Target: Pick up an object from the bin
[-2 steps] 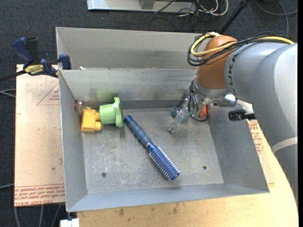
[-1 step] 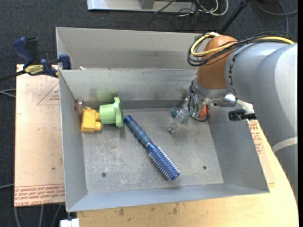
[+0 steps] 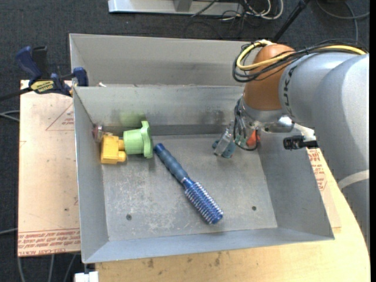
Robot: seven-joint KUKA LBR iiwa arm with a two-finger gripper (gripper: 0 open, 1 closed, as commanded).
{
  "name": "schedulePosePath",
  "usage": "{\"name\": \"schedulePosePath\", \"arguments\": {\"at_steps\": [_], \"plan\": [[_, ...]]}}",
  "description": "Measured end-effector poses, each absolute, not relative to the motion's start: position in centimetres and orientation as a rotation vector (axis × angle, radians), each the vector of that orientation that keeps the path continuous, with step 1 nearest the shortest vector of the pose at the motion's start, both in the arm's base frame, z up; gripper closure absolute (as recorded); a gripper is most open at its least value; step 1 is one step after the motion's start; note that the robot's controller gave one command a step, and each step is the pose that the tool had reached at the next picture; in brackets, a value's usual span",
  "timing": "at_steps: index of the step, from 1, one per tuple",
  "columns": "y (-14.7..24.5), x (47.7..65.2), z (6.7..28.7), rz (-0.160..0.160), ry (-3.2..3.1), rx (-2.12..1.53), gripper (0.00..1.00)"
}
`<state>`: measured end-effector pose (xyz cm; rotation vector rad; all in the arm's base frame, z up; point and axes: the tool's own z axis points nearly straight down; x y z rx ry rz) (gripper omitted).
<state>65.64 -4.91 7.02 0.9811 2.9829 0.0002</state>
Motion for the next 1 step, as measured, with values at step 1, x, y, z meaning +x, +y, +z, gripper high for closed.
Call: {"name": "schedulePosePath", "arguments": {"at_steps": [1], "plan": [[-4.89,65.90,15.47,0.004,2.976,0.974,1.00]]}}
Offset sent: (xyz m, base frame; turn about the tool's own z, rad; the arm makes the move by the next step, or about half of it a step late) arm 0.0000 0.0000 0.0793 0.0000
